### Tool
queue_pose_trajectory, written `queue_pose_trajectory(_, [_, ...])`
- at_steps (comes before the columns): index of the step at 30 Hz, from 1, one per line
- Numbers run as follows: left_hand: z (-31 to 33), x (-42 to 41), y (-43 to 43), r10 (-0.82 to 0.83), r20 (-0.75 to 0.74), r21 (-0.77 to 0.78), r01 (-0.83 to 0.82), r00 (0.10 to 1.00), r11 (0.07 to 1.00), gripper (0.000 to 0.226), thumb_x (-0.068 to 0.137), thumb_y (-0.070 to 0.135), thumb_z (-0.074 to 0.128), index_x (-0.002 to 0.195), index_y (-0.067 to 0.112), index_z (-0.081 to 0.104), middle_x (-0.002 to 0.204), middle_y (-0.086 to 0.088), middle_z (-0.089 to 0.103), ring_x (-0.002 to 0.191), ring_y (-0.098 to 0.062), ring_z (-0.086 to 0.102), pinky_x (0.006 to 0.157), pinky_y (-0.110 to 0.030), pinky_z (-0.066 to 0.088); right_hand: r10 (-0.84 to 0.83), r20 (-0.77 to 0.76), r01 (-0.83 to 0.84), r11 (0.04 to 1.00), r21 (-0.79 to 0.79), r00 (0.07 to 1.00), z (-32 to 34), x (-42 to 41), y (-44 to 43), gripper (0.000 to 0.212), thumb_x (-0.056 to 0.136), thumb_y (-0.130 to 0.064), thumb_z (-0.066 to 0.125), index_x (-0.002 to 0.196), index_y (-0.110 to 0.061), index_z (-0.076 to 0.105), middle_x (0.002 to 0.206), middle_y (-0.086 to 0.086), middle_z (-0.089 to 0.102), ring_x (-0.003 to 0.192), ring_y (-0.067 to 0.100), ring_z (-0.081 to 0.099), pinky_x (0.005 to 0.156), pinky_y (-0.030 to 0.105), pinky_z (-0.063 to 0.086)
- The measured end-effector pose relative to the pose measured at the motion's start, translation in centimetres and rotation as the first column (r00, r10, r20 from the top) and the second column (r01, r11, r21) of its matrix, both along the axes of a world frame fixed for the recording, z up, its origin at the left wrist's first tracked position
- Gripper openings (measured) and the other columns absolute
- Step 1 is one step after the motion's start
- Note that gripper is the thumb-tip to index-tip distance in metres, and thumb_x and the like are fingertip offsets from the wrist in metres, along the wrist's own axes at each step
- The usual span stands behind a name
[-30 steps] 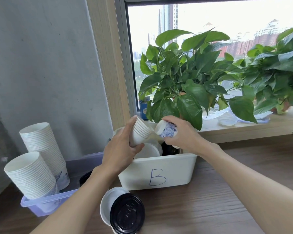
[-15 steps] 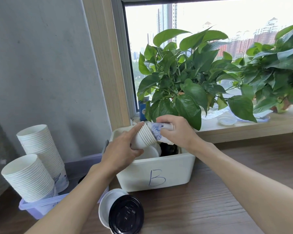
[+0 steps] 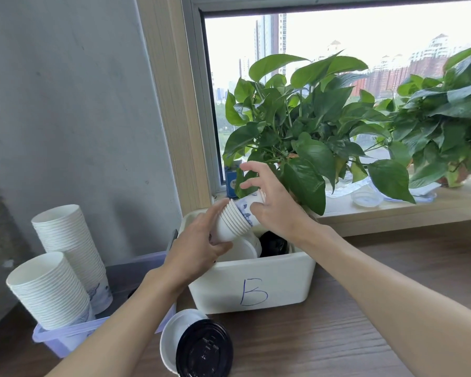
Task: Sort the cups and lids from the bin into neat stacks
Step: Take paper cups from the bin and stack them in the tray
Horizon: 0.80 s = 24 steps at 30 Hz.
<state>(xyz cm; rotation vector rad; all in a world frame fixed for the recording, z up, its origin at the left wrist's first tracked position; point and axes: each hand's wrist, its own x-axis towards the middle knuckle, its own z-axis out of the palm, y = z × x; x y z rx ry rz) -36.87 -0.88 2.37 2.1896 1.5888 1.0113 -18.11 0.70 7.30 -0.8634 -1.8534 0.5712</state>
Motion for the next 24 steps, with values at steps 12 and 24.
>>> queue_pose_trajectory(12, [-0.3, -0.1, -0.1, -0.036, 0.080, 0.029, 0.034, 0.996, 0.999, 0.087, 0.082, 0.027, 0.078, 0.138, 0.066, 0.023, 0.122, 0.018, 0.053, 0.094, -0.017, 0.062, 0.087, -0.049, 0.054, -0.040, -0.014, 0.038, 0.991, -0.130, 0.999, -1.8, -0.3, 0.1, 0.074, 0.086, -0.025, 0.068, 0.148, -0.021, 0.027, 0.143, -0.007, 0.040, 0.128, 0.004, 0.041, 0.103, 0.022, 0.035])
queue_pose_trajectory(24, [-0.2, -0.2, -0.1, -0.039, 0.054, 0.070, 0.035, 0.998, 0.997, 0.090, 0.083, 0.028, 0.076, 0.140, 0.067, 0.018, 0.109, 0.009, 0.056, 0.075, -0.013, 0.052, 0.071, -0.032, 0.049, 0.144, -0.058, -0.155, 0.920, -0.361, 0.988, -3.1, -0.6, 0.6, 0.065, 0.099, -0.044, 0.042, 0.153, -0.024, 0.013, 0.156, -0.013, 0.025, 0.137, -0.004, 0.028, 0.116, 0.026, 0.022])
